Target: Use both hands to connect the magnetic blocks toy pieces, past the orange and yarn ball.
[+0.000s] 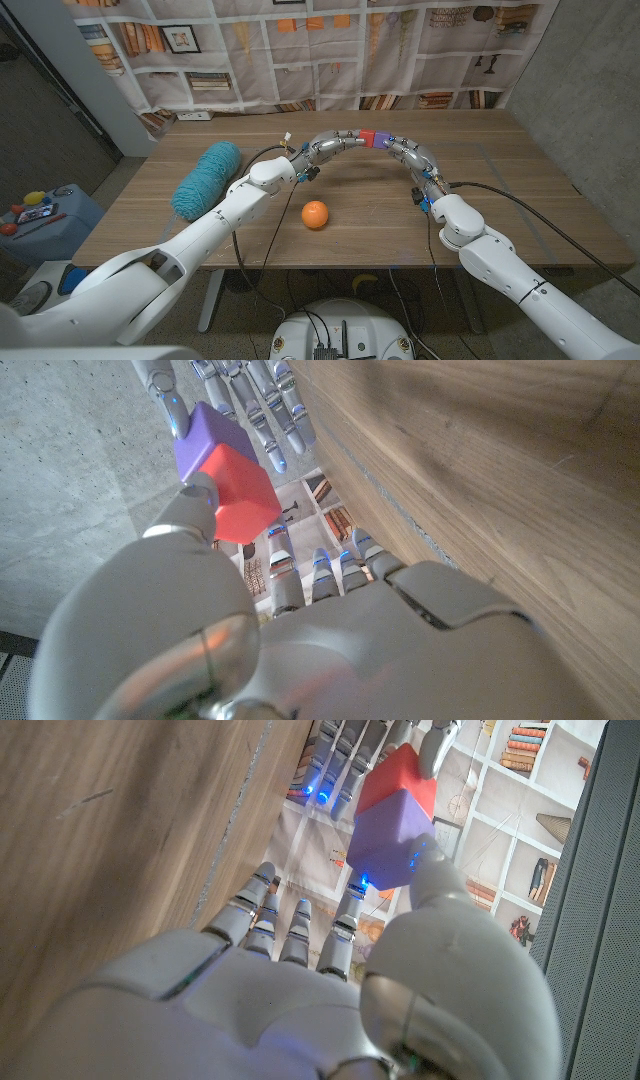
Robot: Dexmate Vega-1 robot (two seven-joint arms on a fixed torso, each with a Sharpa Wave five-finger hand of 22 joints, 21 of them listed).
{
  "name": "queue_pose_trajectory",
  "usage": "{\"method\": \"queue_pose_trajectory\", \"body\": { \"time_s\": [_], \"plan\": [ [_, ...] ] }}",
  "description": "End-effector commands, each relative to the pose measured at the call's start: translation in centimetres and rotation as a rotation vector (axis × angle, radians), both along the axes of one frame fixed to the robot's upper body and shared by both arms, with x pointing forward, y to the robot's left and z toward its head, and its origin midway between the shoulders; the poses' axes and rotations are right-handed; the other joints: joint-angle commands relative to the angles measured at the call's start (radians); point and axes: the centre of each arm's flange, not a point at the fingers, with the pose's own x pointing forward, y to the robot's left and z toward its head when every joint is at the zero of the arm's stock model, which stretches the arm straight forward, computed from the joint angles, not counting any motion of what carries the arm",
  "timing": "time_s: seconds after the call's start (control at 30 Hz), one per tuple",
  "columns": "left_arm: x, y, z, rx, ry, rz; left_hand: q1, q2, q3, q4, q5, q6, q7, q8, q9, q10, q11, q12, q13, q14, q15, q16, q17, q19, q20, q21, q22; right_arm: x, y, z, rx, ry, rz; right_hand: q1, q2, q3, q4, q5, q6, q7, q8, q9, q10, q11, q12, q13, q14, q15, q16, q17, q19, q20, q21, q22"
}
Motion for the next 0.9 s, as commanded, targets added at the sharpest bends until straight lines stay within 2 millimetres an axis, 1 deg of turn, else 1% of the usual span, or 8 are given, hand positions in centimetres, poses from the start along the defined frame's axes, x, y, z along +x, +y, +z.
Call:
{"method": "queue_pose_trajectory", "body": {
  "time_s": [0.03, 0.2, 0.3, 0.4, 0.57, 0.67, 0.7, 0.9],
  "plan": [
    [-0.03, -0.03, 0.10, 0.017, 0.004, -0.018, -0.003, -0.021, -0.006, 0.000, -0.006, -0.015, 0.000, 0.000, 0.001, -0.002, 0.009, -0.003, 0.005, -0.013, 0.007, -0.004, 0.004, -0.006, 0.001, -0.005, 0.004, -0.17, 0.05, 0.01, -0.001, -0.005, 0.001, 0.016, 0.071, 0.001, 0.003, 0.008, 0.092, 0.019, 0.042, 0.002, 0.008, -0.002, -0.001, 0.002, 0.011, 0.000, -0.002, 0.005, 0.005, 0.003, 0.005, 0.003],
    [-0.02, 0.02, 0.12, 0.015, 0.005, -0.018, -0.004, -0.027, -0.008, -0.001, -0.008, -0.030, 0.006, -0.002, 0.000, -0.006, 0.011, -0.003, 0.005, -0.017, 0.009, -0.003, 0.004, -0.009, 0.004, -0.005, 0.004, -0.24, 0.07, 0.03, 0.002, -0.006, 0.001, 0.017, 0.071, 0.001, 0.002, 0.008, 0.094, 0.018, 0.043, 0.002, 0.008, -0.002, -0.001, 0.002, 0.009, -0.001, -0.003, 0.006, 0.005, 0.003, 0.005, 0.003],
    [-0.03, 0.07, 0.18, 0.021, 0.003, -0.018, -0.007, -0.031, -0.010, 0.000, -0.011, -0.049, 0.016, -0.004, -0.001, -0.014, 0.022, -0.004, 0.005, -0.021, 0.016, -0.003, 0.005, -0.012, 0.005, -0.005, 0.004, -0.29, 0.06, 0.07, 0.000, -0.007, -0.002, 0.017, 0.071, 0.000, 0.002, 0.008, 0.094, 0.018, 0.043, 0.002, 0.008, -0.001, -0.001, 0.002, 0.009, 0.000, -0.003, 0.006, 0.006, 0.003, 0.005, 0.003],
    [-0.04, 0.16, 0.24, 0.020, 0.002, -0.017, -0.010, -0.035, -0.011, 0.001, -0.013, -0.070, 0.025, -0.008, -0.002, -0.020, 0.026, -0.004, 0.006, -0.026, 0.022, -0.003, 0.005, -0.014, 0.009, -0.005, 0.004, -0.30, 0.07, 0.08, -0.001, -0.009, 0.001, 0.018, 0.071, 0.000, 0.002, 0.009, 0.094, 0.017, 0.042, 0.001, 0.008, -0.001, -0.001, 0.002, 0.010, -0.001, -0.003, 0.006, 0.006, 0.003, 0.005, 0.003],
    [-0.05, 0.22, 0.22, 0.028, 0.002, -0.018, -0.011, -0.038, -0.012, 0.001, -0.014, -0.082, 0.029, -0.008, -0.002, -0.022, 0.027, -0.003, 0.006, -0.028, 0.024, -0.003, 0.005, -0.015, 0.008, -0.004, 0.004, -0.25, 0.13, 0.04, 0.005, -0.006, -0.002, 0.018, 0.072, -0.001, 0.002, 0.009, 0.093, 0.018, 0.042, 0.001, 0.009, -0.001, -0.001, 0.002, 0.011, -0.001, -0.003, 0.006, 0.006, 0.002, 0.005, 0.003],
    [-0.04, 0.24, 0.13, 0.024, 0.008, -0.020, -0.011, -0.040, -0.012, 0.001, -0.015, -0.090, 0.033, -0.007, -0.003, -0.027, 0.032, -0.004, 0.006, -0.032, 0.028, -0.003, 0.005, -0.016, 0.010, -0.004, 0.004, -0.25, 0.12, 0.01, 0.008, -0.007, -0.002, 0.018, 0.072, -0.001, 0.002, 0.009, 0.093, 0.018, 0.042, 0.000, 0.009, -0.002, -0.001, 0.002, 0.010, -0.001, -0.003, 0.006, 0.007, 0.002, 0.005, 0.003],
    [-0.03, 0.24, 0.11, 0.028, 0.007, -0.025, -0.011, -0.040, -0.012, 0.001, -0.015, -0.096, 0.035, -0.007, -0.003, -0.029, 0.036, -0.004, 0.006, -0.034, 0.029, -0.003, 0.005, -0.017, 0.011, -0.004, 0.004, -0.25, 0.12, 0.01, 0.007, -0.005, -0.004, 0.018, 0.072, -0.001, 0.002, 0.009, 0.093, 0.019, 0.042, 0.000, 0.009, -0.001, -0.001, 0.002, 0.010, -0.001, -0.003, 0.006, 0.007, 0.002, 0.005, 0.003],
    [0.07, 0.22, 0.08, 0.033, 0.015, -0.033, -0.016, -0.050, -0.017, 0.001, -0.019, -0.126, 0.044, -0.008, -0.005, -0.048, 0.042, -0.007, 0.006, -0.046, 0.036, -0.004, 0.005, -0.028, 0.020, -0.006, 0.004, -0.23, 0.06, -0.01, 0.013, -0.005, -0.012, 0.019, 0.072, -0.002, 0.002, 0.010, 0.095, 0.018, 0.042, 0.000, 0.008, -0.003, -0.001, 0.002, 0.010, 0.000, -0.003, 0.007, 0.007, 0.001, 0.005, 0.003]
  ]
}}
